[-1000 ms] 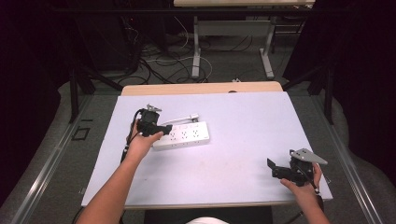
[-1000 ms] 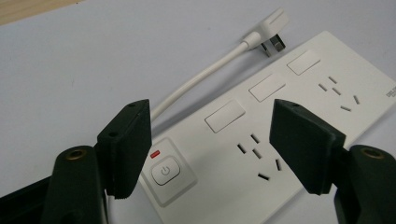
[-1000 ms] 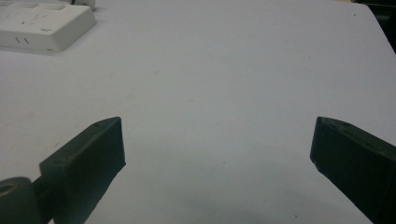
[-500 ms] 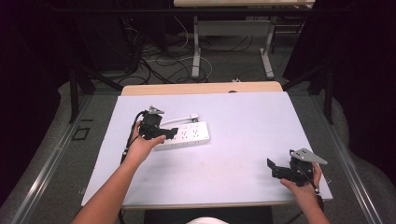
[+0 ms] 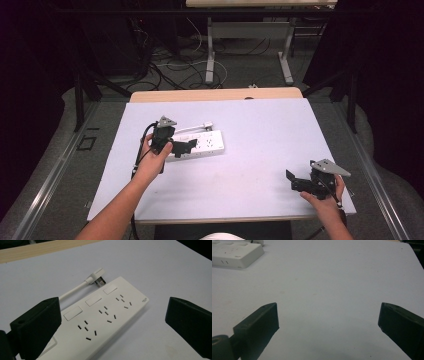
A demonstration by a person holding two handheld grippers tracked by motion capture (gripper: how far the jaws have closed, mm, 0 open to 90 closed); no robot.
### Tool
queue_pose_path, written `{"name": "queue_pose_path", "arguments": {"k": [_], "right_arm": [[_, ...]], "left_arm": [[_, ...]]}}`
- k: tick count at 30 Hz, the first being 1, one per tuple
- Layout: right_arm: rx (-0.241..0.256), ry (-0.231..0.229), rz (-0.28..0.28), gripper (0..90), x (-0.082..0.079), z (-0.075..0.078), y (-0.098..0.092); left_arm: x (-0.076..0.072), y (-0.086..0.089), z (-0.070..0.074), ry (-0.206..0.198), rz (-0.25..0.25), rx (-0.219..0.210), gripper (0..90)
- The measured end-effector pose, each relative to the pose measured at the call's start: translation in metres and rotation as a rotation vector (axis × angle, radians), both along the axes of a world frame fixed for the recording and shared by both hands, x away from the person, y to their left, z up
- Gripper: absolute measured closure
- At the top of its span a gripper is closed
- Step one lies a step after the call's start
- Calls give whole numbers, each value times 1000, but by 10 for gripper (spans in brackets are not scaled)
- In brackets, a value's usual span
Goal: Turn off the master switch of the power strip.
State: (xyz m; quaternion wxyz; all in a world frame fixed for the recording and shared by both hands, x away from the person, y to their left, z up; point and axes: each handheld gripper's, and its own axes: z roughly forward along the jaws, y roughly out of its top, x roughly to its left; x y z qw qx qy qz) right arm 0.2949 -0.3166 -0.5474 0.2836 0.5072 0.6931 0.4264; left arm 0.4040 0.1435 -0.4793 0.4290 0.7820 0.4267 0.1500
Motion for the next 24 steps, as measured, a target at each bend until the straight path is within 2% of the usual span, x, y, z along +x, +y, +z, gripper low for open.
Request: {"name": "queue_pose_path", "arguments": {"k": [8, 10, 11, 12, 15, 24], "right_arm": [[2, -20, 7, 25, 1, 0, 0], [6, -16, 5, 25, 0, 0, 1], [6, -16, 5, 25, 0, 0, 1], [2, -12, 2, 25, 0, 0, 1], [2, -21, 7, 25, 0, 0, 1], [-8, -7, 6, 25, -1, 1, 1]], "left_arm": [[-16, 0, 3, 5, -14, 7, 4], [-20, 1, 3, 0, -11, -3, 4], [-21, 4, 5, -1, -22, 11, 4], [-24, 5, 6, 13, -31, 5, 4], [-29, 9, 6, 2, -20, -3, 4], [-43, 29, 4, 14, 3, -17, 4]]}}
